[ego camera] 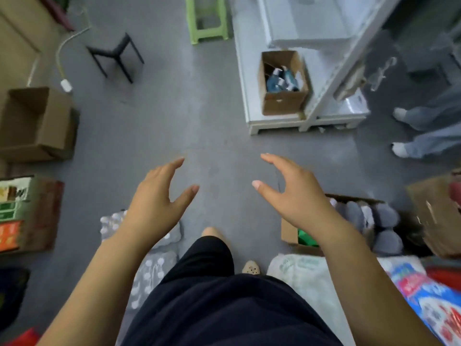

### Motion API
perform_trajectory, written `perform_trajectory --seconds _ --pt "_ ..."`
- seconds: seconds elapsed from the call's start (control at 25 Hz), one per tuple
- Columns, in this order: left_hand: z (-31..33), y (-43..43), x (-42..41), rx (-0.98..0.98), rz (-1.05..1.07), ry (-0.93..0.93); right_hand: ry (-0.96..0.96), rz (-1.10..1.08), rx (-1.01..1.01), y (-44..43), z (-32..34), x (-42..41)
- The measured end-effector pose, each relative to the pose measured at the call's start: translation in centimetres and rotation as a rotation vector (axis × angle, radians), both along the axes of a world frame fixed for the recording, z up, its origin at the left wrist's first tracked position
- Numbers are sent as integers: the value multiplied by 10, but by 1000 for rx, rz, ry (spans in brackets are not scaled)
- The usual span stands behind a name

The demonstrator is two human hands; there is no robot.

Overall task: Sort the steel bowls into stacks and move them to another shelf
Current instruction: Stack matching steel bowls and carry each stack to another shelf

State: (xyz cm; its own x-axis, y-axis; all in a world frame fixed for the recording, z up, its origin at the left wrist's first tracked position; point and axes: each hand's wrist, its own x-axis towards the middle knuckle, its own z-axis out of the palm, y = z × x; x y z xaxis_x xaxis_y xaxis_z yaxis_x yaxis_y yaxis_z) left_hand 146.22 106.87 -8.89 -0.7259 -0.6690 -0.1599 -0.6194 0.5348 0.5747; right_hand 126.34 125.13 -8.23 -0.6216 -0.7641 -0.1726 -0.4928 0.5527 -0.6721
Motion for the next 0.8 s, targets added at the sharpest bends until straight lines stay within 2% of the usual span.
perform_trajectory --seconds 0.16,0.32,0.44,0.8 --pt "-5 -80 1 -19 122 -24 -31 121 -9 -101 -4 -25" --pt "10 -202 -24 -123 161 13 -64 84 -123 -225 13 -57" --pt "28 -278 -47 -176 114 17 -83 71 -173 -303 28 -71" --pt "54 -416 -172 -213 7 122 -64 -64 -174 -421 33 -179"
